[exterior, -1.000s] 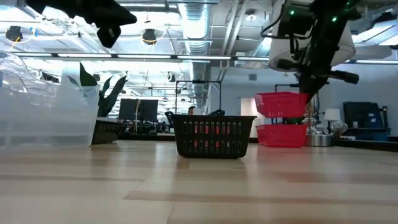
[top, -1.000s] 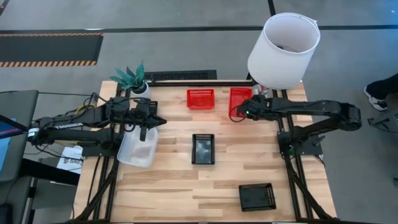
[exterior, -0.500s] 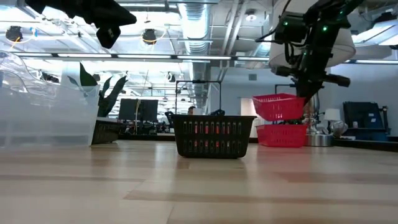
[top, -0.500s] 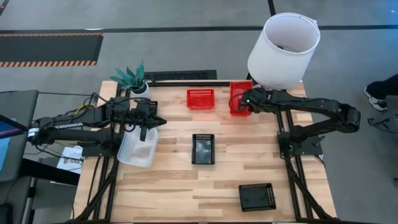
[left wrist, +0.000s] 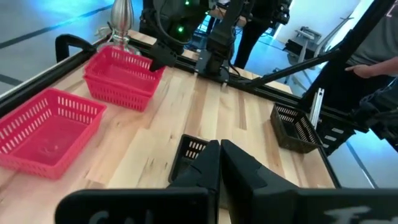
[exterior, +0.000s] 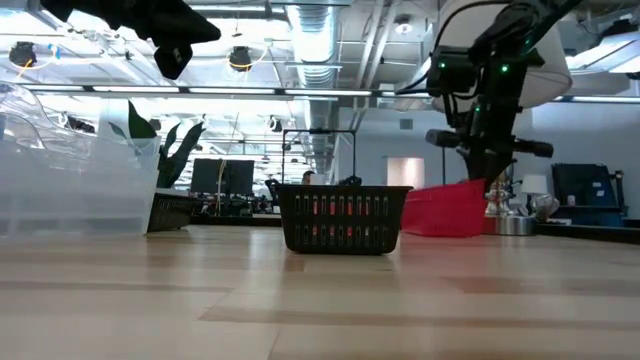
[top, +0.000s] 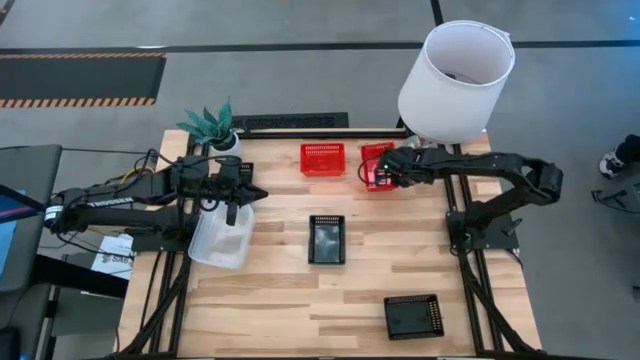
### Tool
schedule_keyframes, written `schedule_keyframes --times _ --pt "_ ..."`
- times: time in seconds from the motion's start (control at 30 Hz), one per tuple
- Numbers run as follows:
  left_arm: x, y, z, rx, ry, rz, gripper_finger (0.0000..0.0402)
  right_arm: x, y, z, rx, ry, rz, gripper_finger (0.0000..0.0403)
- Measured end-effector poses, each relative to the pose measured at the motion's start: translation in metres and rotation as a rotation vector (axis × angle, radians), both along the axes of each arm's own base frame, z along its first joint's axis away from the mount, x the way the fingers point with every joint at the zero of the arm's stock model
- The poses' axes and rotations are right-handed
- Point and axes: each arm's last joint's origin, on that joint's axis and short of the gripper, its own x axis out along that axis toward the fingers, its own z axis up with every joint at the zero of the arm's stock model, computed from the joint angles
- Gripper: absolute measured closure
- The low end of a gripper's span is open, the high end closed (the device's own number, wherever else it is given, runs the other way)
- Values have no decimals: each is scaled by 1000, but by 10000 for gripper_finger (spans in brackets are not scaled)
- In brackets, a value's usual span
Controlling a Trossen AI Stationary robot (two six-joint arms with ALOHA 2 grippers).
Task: Stack baskets by color
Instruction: Stack the bottom red bin on the top right red bin, then stack the left red bin on the right red bin
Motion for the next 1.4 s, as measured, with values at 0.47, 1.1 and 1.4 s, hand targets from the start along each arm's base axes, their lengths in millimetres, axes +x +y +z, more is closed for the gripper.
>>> schedule_keyframes --times 0.47,1.1,1.4 --pt "0 0 0 -10 0 3 401 9 4 43 -134 -195 87 216" --pt "0 0 -1 -63 8 15 401 139 -9 28 -283 -129 981 184" --pt "0 0 -2 -85 17 22 401 172 -42 14 -220 115 1186 185"
